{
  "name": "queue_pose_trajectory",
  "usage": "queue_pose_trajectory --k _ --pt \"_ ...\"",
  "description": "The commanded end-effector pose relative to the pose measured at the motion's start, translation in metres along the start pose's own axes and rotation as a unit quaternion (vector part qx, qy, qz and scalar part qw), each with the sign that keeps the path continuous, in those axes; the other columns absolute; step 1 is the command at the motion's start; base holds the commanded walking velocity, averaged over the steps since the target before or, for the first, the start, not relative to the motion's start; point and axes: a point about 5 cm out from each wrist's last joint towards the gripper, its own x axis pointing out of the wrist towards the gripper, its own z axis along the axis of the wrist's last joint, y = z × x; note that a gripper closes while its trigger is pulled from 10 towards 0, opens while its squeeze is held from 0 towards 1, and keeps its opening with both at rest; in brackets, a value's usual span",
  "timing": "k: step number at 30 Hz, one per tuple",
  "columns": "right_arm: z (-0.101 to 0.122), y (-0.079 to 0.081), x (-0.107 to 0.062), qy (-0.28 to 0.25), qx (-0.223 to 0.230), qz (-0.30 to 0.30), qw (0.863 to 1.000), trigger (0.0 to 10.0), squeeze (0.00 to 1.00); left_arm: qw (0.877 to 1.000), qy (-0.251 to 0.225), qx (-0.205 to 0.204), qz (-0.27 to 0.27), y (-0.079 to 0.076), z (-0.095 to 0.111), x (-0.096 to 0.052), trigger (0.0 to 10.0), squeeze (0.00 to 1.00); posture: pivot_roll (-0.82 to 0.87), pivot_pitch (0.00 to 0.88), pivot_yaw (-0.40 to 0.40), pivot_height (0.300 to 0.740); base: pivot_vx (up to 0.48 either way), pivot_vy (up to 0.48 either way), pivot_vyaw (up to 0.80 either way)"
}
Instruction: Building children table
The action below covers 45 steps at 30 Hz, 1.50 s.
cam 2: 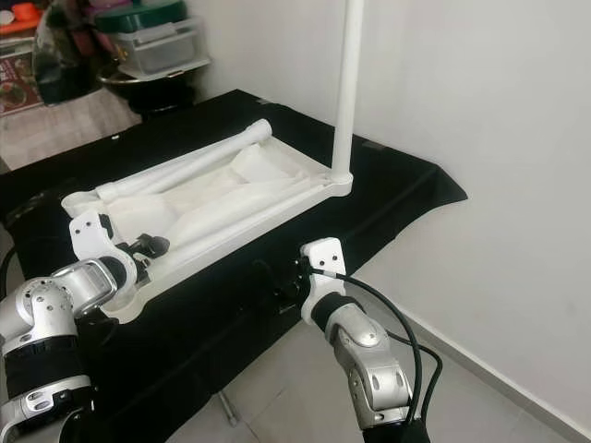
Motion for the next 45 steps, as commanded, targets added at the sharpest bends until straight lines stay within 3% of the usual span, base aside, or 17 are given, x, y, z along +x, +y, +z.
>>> queue_pose_trajectory --k 1,20,29,34,37,38,45 --pt "-0.001 0.004 -0.001 0.004 0.006 0.007 1.000 10.0 0.00 1.000 0.009 -0.006 -0.002 0.001 -0.001 0.001 10.0 0.00 -0.07 0.030 0.076 0.740 0.000 0.000 0.00" --pt "0.003 0.004 -0.007 0.009 0.005 0.006 1.000 10.0 0.00 0.999 0.024 -0.033 0.018 -0.003 -0.008 0.018 10.0 0.00 -0.09 0.071 0.068 0.740 0.000 0.000 0.00" --pt "0.006 0.006 -0.011 0.010 0.003 0.006 1.000 10.0 0.00 0.998 0.025 -0.059 -0.007 -0.009 -0.007 0.026 10.0 0.00 -0.10 0.095 0.068 0.740 0.000 0.000 0.00" --pt "0.008 0.007 -0.015 0.013 -0.002 0.007 1.000 10.0 0.00 0.990 0.036 -0.093 -0.102 -0.021 -0.004 0.028 10.0 0.00 -0.11 0.107 0.069 0.740 0.000 0.000 0.00" --pt "0.008 0.007 -0.016 0.014 -0.004 0.008 1.000 10.0 0.00 0.984 0.033 -0.108 -0.139 -0.020 -0.003 0.027 10.0 0.00 -0.11 0.110 0.069 0.740 0.000 0.000 0.00" --pt "0.008 0.007 -0.017 0.015 -0.005 0.009 1.000 10.0 0.00 0.978 0.023 -0.129 -0.165 -0.015 -0.001 0.026 10.0 0.00 -0.11 0.110 0.069 0.740 0.000 0.000 0.00" --pt "0.008 0.007 -0.017 0.016 -0.005 0.009 1.000 10.0 0.00 0.966 0.016 -0.153 -0.205 -0.012 -0.001 0.022 10.0 0.00 -0.11 0.109 0.070 0.740 0.000 0.000 0.00"
